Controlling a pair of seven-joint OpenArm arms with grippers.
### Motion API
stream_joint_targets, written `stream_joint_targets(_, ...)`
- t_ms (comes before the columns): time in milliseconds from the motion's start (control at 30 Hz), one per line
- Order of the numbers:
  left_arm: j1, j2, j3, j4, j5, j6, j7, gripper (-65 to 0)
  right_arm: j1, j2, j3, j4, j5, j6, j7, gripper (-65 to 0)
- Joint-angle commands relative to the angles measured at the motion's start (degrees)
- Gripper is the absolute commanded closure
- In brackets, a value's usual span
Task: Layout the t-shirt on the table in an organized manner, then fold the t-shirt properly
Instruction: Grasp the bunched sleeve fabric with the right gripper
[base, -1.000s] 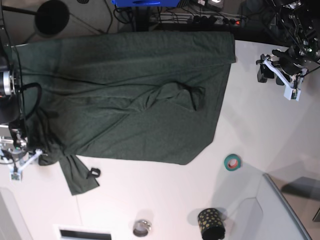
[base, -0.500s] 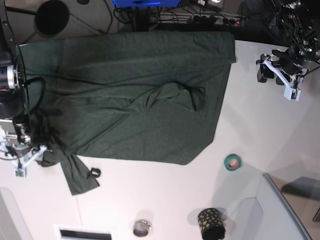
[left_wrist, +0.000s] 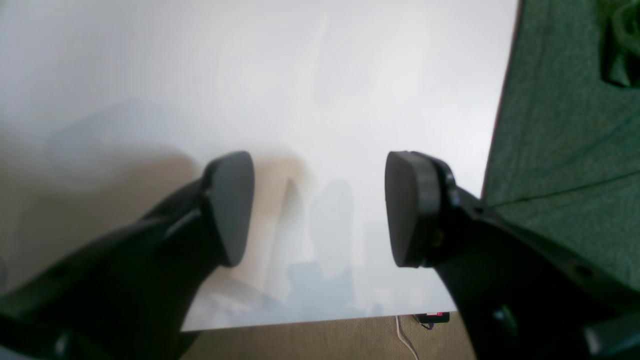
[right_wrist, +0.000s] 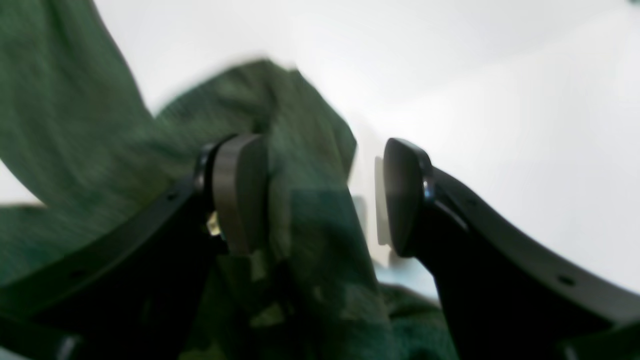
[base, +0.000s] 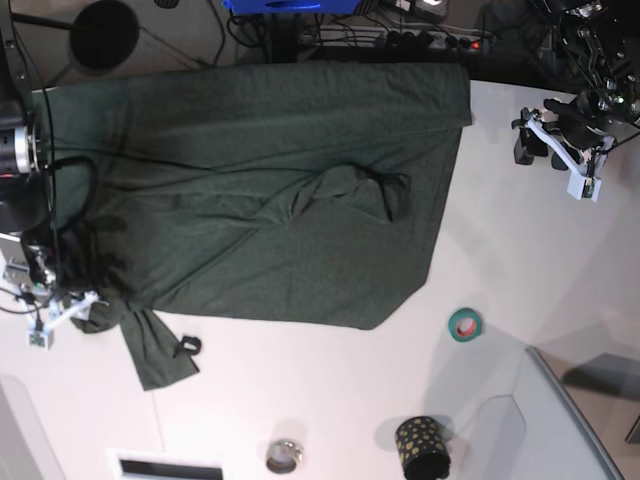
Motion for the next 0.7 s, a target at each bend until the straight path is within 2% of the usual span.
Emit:
stream_joint_targets(0, -0.26, -0.87, -0.11, 0.76, -0.46, -0.3, -1.02, -39.7, 1.65, 0.95, 0.17, 0.67, 0.07, -0.06, 1.52, -34.8)
stream_joint_targets(67, -0.26, -0.61, -0.11, 0.76, -0.46, -0.3, -1.02, -39.7, 1.39, 0.95, 0.17, 0.67, 0.07, 0.03, 1.52, -33.9)
stream_joint_targets(100, -0.26, -0.61, -0.11, 0.76, -0.46, -0.3, -1.02, -39.7, 1.3, 0.95, 0.17, 0.67, 0.07, 0.03, 1.44, -30.5)
stream_joint_targets(233, -0.08, -0.61, -0.2, 0.76, -0.46, -0.3, -1.02, -39.7, 1.3, 0.95, 0.17, 0.75, 0.33, 0.03, 1.52, 0.0)
stream_joint_targets(567, 0.01, -0.61, -0.11, 0.76, -0.37, -0.3, -1.02, -39.7, 1.56, 2.09, 0.17, 7.87, 0.15, 0.11, 1.26, 0.0)
stream_joint_targets(667, 0.01, -0.61, -0.11, 0.76, -0.37, -0.3, -1.02, -39.7, 1.56, 2.27, 0.17, 10.78, 0.15, 0.11, -0.41, 0.0)
